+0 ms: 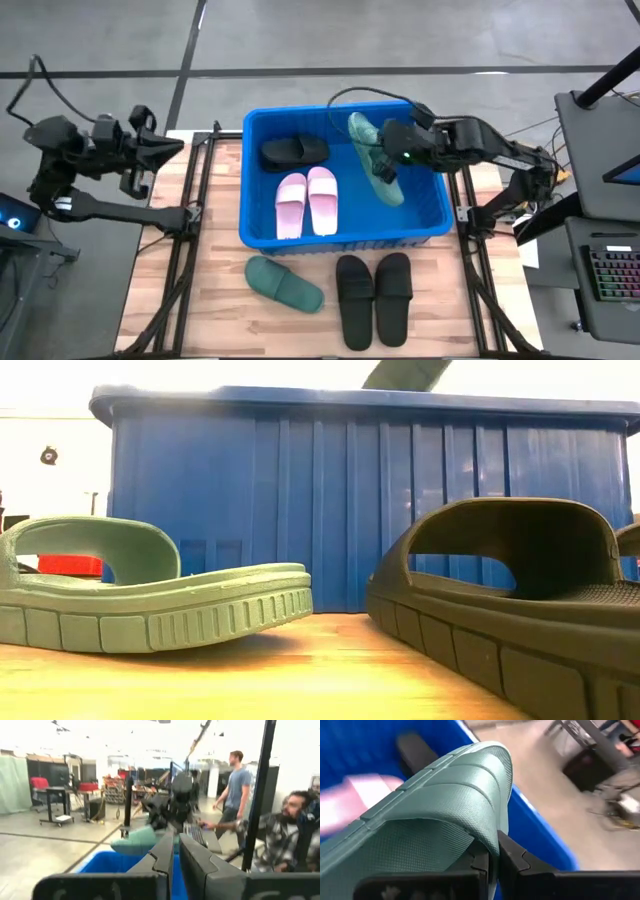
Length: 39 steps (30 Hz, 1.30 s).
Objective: Pick and place slides into bin
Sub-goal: Put the green slide into the blue container
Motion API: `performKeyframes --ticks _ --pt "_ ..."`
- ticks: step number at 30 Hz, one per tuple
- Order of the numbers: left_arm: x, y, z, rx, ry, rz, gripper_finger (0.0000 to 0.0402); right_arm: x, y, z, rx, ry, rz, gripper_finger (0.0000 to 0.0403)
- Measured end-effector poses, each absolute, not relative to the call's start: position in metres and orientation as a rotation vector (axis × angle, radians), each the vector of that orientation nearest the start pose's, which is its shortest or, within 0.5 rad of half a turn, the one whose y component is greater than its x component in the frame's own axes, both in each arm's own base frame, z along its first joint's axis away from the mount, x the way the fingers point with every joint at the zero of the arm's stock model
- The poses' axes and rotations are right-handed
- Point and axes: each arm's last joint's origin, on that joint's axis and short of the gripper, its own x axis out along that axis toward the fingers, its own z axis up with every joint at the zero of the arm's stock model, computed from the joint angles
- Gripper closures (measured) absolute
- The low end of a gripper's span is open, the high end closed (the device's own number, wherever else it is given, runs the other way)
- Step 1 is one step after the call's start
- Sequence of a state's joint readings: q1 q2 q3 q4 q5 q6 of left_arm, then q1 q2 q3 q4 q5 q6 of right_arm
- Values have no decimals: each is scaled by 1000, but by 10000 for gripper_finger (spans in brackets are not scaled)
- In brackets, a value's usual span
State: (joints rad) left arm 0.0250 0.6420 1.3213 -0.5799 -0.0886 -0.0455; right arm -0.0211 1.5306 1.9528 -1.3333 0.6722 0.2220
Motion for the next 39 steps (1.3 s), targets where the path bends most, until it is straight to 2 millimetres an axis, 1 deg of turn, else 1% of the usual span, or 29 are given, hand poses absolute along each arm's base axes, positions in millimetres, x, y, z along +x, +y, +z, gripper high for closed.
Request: performKeyframes --ticks 5,9,13,20,25,30,36,39 --pt "57 6 467 -50 -89 166 388 271 -48 426 -244 1007 -738 394" --pt "57 6 467 -49 -94 199 388 280 -58 403 -359 1132 -688 394" --pt "59 7 467 -44 -85 216 388 284 -67 380 -426 1240 -650 394" --pt "59 8 467 -44 -84 237 388 285 -83 341 -454 1356 -644 394" --pt "57 8 467 -46 -90 251 388 288 -94 317 -497 1375 -630 394" --pt "54 9 467 -55 -99 275 388 286 -101 307 -510 1402 -625 394" --pt "55 8 467 -55 -97 266 388 282 -110 304 -530 1431 -685 394" --pt "54 8 467 -55 -101 264 388 282 -111 304 -549 1443 -669 394"
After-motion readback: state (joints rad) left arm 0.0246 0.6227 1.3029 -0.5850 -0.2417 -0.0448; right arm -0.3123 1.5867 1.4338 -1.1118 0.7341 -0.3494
